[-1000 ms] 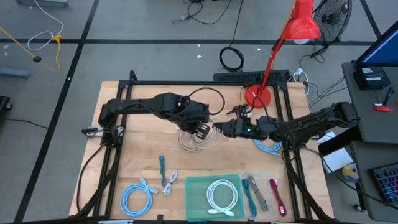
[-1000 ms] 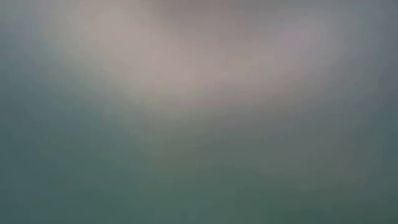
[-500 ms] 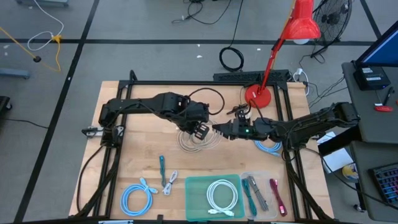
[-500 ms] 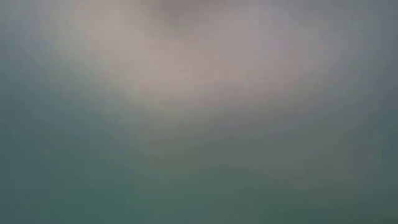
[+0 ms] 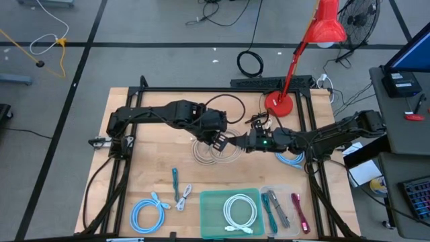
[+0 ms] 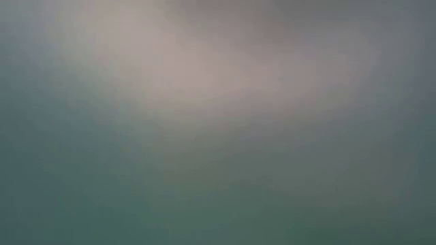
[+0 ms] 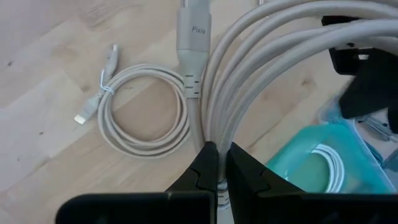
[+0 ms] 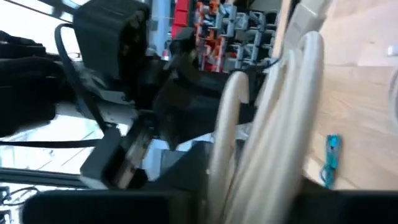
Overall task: Pick & Place USB Port
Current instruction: Put the left brown hdmi cable into the green bin
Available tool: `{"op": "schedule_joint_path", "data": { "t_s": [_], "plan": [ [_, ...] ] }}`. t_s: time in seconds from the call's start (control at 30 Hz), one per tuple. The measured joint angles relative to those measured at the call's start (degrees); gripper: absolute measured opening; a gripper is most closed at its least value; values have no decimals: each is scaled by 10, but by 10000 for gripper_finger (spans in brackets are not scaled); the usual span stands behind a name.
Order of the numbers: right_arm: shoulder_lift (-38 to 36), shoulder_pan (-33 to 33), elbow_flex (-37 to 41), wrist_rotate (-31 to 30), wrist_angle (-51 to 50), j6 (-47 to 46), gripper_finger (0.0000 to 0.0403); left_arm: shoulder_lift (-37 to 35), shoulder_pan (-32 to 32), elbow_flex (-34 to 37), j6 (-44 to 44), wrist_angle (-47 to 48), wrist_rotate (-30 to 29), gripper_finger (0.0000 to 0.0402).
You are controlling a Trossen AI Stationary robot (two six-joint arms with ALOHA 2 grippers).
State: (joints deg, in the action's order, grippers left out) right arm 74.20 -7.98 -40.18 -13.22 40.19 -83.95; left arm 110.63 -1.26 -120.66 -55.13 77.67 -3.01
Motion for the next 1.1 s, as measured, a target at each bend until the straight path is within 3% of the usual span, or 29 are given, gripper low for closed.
{"op": "schedule_joint_path", "data": {
  "t_s": [0.1, 0.37, 0.6, 0.87, 1.1],
  "plan": [
    [1, 0, 0, 0, 3, 13, 18, 0, -1, 0, 2, 3, -9, 9],
    [-1, 0, 0, 13, 17, 14, 26, -8, -18, -91, 0, 45, -55, 9],
    [-2, 0, -1, 17, 33, 33, 18, -9, -30, -142, -1, 46, -52, 10],
    [0, 1, 0, 70, 9, 28, 18, -9, -43, -144, 43, 53, 21, 99],
    [1, 3, 1, 196, -17, 20, 17, -20, -49, -144, 87, 56, 118, 138]
  ]
}}
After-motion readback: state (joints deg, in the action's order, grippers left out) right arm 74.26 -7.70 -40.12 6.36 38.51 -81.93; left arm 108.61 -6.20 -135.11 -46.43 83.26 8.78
